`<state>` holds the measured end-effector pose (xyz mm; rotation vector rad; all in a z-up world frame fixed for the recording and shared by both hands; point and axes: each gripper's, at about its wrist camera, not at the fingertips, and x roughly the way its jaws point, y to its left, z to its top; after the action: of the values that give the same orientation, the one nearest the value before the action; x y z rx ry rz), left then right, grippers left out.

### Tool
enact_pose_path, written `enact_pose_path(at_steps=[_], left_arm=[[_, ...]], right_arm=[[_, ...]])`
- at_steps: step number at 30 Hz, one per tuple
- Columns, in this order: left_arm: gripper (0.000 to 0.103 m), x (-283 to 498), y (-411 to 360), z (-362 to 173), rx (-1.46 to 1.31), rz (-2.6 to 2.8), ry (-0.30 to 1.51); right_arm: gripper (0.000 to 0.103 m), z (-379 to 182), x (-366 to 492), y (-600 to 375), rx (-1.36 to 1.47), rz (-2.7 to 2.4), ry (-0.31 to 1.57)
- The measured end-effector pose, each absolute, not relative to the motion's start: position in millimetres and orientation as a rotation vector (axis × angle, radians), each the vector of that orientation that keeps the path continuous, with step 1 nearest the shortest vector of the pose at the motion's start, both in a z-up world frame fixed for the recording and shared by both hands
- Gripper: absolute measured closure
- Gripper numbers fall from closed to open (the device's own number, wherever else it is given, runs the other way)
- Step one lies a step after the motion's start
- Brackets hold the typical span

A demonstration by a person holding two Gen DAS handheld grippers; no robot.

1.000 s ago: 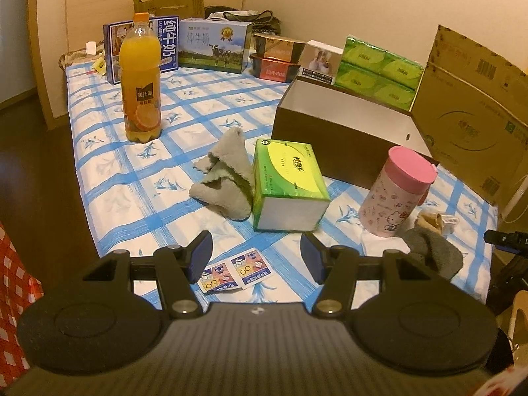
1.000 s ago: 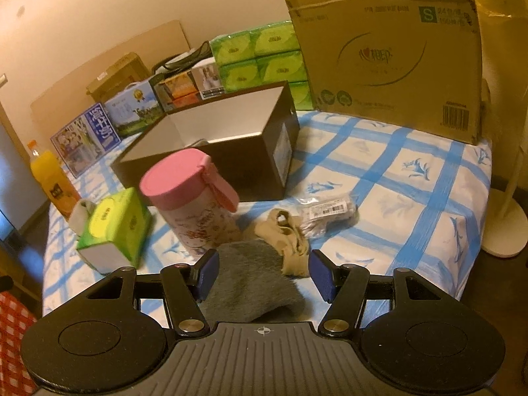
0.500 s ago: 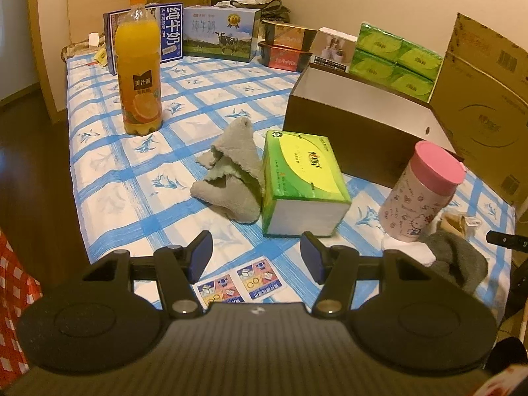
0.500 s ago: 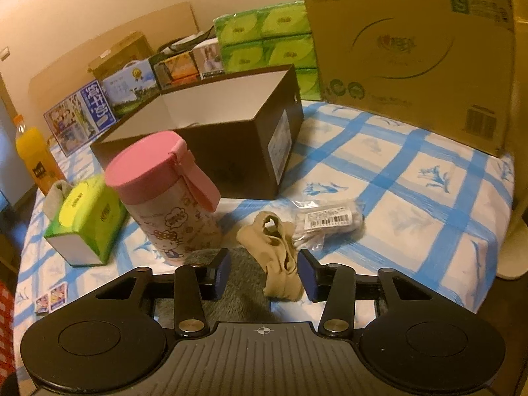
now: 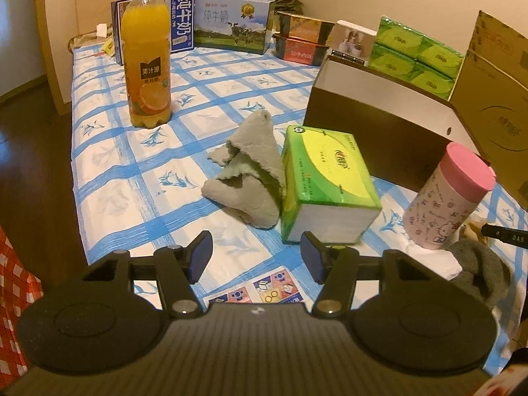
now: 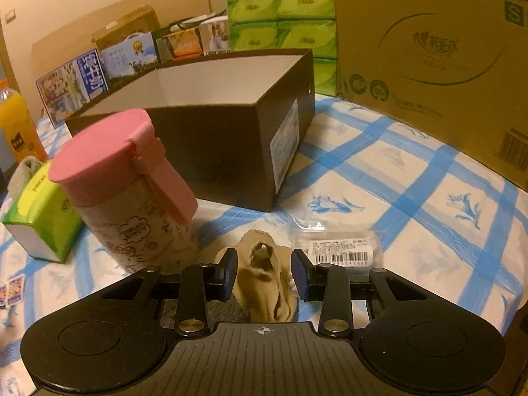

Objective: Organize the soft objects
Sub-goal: 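Grasp the beige sock with the right tool while the left grasps the grey cloth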

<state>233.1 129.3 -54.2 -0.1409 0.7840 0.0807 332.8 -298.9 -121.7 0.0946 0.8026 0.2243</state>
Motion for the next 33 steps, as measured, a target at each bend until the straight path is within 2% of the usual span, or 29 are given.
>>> enact_pose_path(at_steps=[4,6,8,22,33], left_arm=[[0.048,238.2,132.2,-59.0,-0.147,0.088,0.791],[0.048,239.8,132.5,-60.8,-0.148,0.086,0.791],[0.048,241.6,132.7,-62.8,-0.148,0.086,0.794],[0.048,248.9,142.1,-69.4,-0.175,0.089,0.787],[0.043,284.6,149.7,-75.3,-0.155,0.045,0.772]], right_arm=[[0.074,-130.0,338.9,-294.5,0.070,0.230,0.814],[0.093,-132.0,340.0,-292.4,0.057,0.231,0.820],[0.099,-131.5,338.7,-292.1,0.045,0.226,0.817],[0.100,-73.6,309.1,-325.4,0.313,0.213,0.683],[0.100,-59.3,313.3,-330.4,0.305,0.168,0.647]])
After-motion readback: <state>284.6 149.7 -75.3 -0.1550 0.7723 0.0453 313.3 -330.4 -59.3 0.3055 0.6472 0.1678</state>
